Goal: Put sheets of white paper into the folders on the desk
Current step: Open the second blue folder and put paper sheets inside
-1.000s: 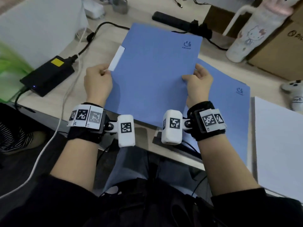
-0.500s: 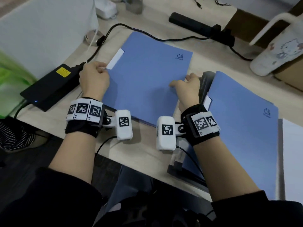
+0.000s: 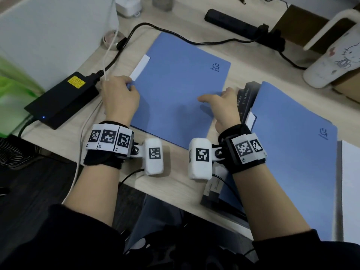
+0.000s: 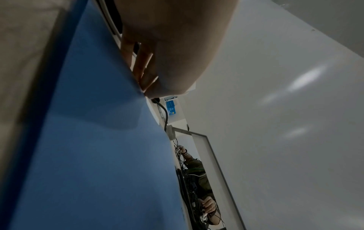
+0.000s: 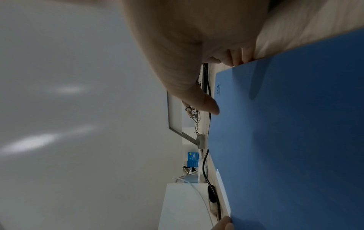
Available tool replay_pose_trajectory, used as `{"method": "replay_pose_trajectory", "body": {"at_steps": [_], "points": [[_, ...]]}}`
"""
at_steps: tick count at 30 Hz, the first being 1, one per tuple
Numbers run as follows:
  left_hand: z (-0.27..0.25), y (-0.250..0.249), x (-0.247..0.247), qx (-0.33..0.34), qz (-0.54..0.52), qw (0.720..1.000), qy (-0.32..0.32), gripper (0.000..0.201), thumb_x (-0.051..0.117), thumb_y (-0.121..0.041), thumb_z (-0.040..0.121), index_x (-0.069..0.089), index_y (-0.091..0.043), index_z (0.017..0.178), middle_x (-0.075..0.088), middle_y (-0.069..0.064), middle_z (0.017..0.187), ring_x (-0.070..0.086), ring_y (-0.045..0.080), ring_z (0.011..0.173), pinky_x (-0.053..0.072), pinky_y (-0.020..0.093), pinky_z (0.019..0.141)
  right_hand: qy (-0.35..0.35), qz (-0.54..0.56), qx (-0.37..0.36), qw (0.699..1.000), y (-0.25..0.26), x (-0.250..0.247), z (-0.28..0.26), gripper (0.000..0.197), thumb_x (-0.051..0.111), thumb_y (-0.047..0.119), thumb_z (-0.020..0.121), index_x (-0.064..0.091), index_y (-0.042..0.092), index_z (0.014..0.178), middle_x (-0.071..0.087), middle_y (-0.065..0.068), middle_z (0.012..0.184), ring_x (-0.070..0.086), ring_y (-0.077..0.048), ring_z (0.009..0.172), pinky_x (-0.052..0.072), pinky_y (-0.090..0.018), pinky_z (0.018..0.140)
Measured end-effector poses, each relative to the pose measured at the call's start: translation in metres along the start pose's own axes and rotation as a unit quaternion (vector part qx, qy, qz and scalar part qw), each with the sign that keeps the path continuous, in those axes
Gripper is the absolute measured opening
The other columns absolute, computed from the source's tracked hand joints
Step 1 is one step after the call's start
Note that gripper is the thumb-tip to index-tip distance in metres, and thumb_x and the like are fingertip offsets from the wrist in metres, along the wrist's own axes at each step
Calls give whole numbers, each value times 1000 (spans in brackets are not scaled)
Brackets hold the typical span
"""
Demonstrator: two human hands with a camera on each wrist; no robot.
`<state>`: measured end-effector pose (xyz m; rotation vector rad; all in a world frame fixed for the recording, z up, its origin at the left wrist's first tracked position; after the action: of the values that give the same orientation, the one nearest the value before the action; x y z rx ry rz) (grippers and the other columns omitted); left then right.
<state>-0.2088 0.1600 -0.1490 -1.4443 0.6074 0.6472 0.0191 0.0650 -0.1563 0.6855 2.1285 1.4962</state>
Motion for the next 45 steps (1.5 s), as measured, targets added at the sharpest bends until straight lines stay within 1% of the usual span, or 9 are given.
{"method": "replay_pose_trajectory", "body": {"at_steps": [7, 12, 16, 23, 26, 30, 36, 39, 45], "points": [[-20, 2, 11, 26, 96, 995, 26, 36, 48, -14, 90, 51, 3, 122, 48, 24, 129, 28, 39, 134, 22, 45, 113, 18, -9, 0, 1000, -1, -3, -6, 36, 69, -3, 74, 40, 15, 85, 56, -4, 97, 60, -20, 88, 48, -22, 60], [-36, 3, 24, -6, 158, 976, 150, 78, 56, -41, 89, 17, -8, 147, -2, 18, 158, -10, 38, 145, -8, 56, 114, 55, -15, 12, 998, 0, 0, -12, 50, 69, 0, 75, 50, 3, 121, 63, -10, 119, 64, -24, 107, 56, -30, 78], [-38, 2, 33, -7, 169, 962, 213, 98, 54, -55, 85, -4, -10, 149, -20, 17, 156, -23, 32, 143, -14, 57, 112, 88, -26, 28, 995, 2, -2, -19, 65, 67, 5, 83, 35, 1, 139, 55, 7, 113, 53, -5, 100, 45, -2, 54], [-34, 1, 32, 8, 159, 960, 232, 99, 57, -53, 85, -3, -8, 149, -19, 17, 156, -22, 28, 144, -11, 53, 114, 82, -71, 36, 993, 2, -4, -17, 71, 68, 9, 84, 29, 0, 143, 35, -8, 147, 45, -15, 119, 41, -1, 47], [-34, 1, 31, 5, 160, 960, 229, 99, 57, -52, 85, -3, -9, 150, -19, 16, 156, -21, 27, 145, -11, 53, 115, 82, -77, 40, 993, 2, -3, -17, 68, 68, 9, 84, 32, -2, 141, 38, -5, 144, 45, -12, 114, 44, -6, 59], [-36, 0, 31, 1, 160, 962, 223, 98, 58, -52, 85, -3, -10, 150, -18, 16, 157, -21, 27, 145, -10, 52, 116, 97, -74, 42, 992, 4, -4, -18, 63, 67, 8, 85, 35, -1, 139, 48, 1, 123, 45, -7, 96, 41, -2, 45], [-41, -6, 24, 2, 155, 966, 206, 96, 57, -50, 86, -2, -9, 150, -15, 16, 157, -19, 28, 145, -12, 55, 114, 93, -73, 27, 993, 12, -16, -31, 69, 71, 15, 82, 37, 5, 141, 41, -5, 145, 47, -15, 120, 46, -31, 97], [-48, -19, 19, 21, 152, 971, 185, 87, 55, -48, 88, 7, -8, 149, -11, 15, 158, -17, 26, 146, -12, 56, 114, 98, -90, -19, 991, 23, -30, -42, 57, 69, 17, 84, 47, 5, 135, 48, -4, 141, 45, -13, 129, 35, -20, 93], [-83, -69, 27, 82, -7, 974, 212, 60, 58, -33, 91, 38, -7, 141, 19, 13, 157, 12, 23, 147, 12, 36, 119, 105, -87, -71, 988, 39, -69, -71, 32, 64, 9, 86, 63, 4, 117, 67, -6, 118, 62, -12, 99, 46, -24, 87]]}}
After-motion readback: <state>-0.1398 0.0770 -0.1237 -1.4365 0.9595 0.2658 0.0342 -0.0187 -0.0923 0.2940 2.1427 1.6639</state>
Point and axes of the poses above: each hand's wrist, its own z-axis towards the middle knuckle, its own x-axis out of the palm, y = z × x, the point moved 6 cm from there along z, towards the middle knuckle
